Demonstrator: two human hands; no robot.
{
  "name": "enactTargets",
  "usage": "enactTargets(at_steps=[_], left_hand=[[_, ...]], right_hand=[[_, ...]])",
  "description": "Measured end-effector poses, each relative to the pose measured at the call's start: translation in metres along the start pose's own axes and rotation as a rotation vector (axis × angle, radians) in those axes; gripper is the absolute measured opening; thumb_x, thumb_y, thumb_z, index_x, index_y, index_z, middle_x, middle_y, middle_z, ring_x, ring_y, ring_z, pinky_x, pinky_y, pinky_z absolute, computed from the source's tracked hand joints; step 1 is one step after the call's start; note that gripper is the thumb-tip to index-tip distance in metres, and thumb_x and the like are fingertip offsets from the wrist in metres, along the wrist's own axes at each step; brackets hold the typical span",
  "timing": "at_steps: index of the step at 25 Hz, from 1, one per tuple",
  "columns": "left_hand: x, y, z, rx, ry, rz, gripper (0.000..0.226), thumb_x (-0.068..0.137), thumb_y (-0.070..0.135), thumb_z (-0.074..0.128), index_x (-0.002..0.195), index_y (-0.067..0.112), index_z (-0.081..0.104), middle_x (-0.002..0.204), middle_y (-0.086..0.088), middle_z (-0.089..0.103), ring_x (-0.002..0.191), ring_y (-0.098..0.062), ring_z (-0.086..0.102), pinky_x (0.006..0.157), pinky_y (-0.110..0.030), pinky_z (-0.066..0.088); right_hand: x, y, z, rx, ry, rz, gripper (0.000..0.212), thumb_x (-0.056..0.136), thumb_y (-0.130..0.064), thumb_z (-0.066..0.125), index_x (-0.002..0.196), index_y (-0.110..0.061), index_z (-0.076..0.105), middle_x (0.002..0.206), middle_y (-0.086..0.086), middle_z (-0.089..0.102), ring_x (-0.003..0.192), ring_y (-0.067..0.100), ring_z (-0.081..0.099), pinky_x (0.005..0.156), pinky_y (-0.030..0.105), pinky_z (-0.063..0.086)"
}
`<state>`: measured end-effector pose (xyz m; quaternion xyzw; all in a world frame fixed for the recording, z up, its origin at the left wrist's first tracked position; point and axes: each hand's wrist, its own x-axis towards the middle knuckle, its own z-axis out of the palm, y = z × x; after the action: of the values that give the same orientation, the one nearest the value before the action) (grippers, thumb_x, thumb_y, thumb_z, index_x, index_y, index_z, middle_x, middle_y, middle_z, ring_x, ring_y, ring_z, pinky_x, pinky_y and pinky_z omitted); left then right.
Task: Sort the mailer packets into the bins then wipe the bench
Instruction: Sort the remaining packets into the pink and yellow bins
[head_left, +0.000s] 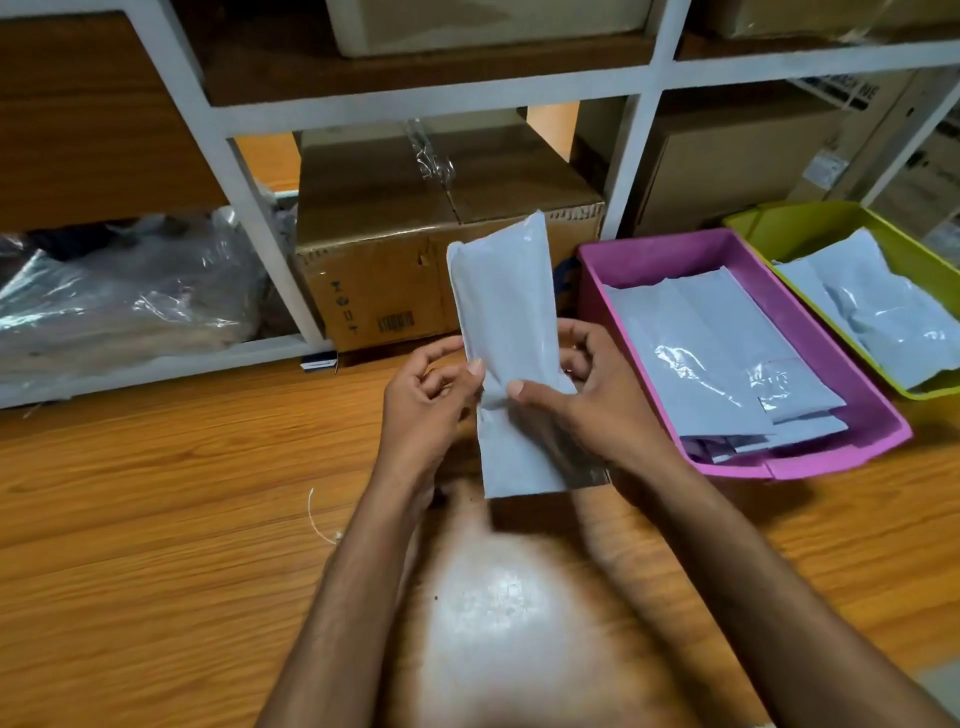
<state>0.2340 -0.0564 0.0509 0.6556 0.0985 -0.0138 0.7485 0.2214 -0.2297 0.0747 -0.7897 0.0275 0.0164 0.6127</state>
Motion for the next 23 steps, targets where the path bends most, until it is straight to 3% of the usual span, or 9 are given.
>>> enactTargets(at_steps=[3, 9, 15, 23], left_hand=[[-0.018, 0.02, -0.001, 0.017, 0.054, 0.109, 0.034, 0.093, 0.01, 0.074, 0.126, 0.012, 0.064, 0.103, -0.004, 0.078, 0.079, 0.002, 0.071, 0.062, -0.011, 0.05], [-0.049, 0.03, 0.002, 0.112, -0.001, 0.213, 0.024, 0.096, 0.019, 0.071, 0.121, 0.018, 0.07, 0.107, 0.001, 0.078, 0.098, -0.011, 0.073, 0.069, -0.013, 0.051], [-0.071, 0.028, 0.045, 0.097, 0.02, 0.186, 0.013, 0.1, 0.014, 0.063, 0.11, 0.02, 0.07, 0.1, 0.008, 0.079, 0.086, -0.008, 0.071, 0.072, -0.024, 0.051], [-0.087, 0.021, 0.161, 0.085, -0.079, 0.215, 0.014, 0.099, 0.01, 0.065, 0.111, 0.014, 0.07, 0.1, -0.002, 0.079, 0.081, -0.009, 0.071, 0.063, -0.011, 0.049]], right_hand=[[-0.01, -0.009, -0.011, 0.003, 0.043, -0.056, 0.063, 0.081, -0.022, 0.085, 0.136, -0.024, 0.055, 0.127, -0.01, 0.068, 0.113, 0.006, 0.066, 0.098, 0.033, 0.056], [-0.044, -0.021, -0.033, 0.065, 0.119, -0.171, 0.048, 0.078, -0.003, 0.084, 0.121, -0.014, 0.065, 0.112, -0.002, 0.076, 0.103, 0.013, 0.072, 0.094, 0.038, 0.059], [-0.075, -0.024, -0.081, 0.103, 0.23, -0.182, 0.045, 0.082, -0.006, 0.082, 0.123, -0.015, 0.066, 0.111, -0.004, 0.077, 0.102, 0.011, 0.073, 0.093, 0.038, 0.059], [-0.072, 0.006, -0.198, 0.133, 0.302, -0.114, 0.031, 0.089, -0.02, 0.076, 0.119, -0.023, 0.067, 0.112, -0.007, 0.076, 0.105, 0.016, 0.072, 0.096, 0.051, 0.057]])
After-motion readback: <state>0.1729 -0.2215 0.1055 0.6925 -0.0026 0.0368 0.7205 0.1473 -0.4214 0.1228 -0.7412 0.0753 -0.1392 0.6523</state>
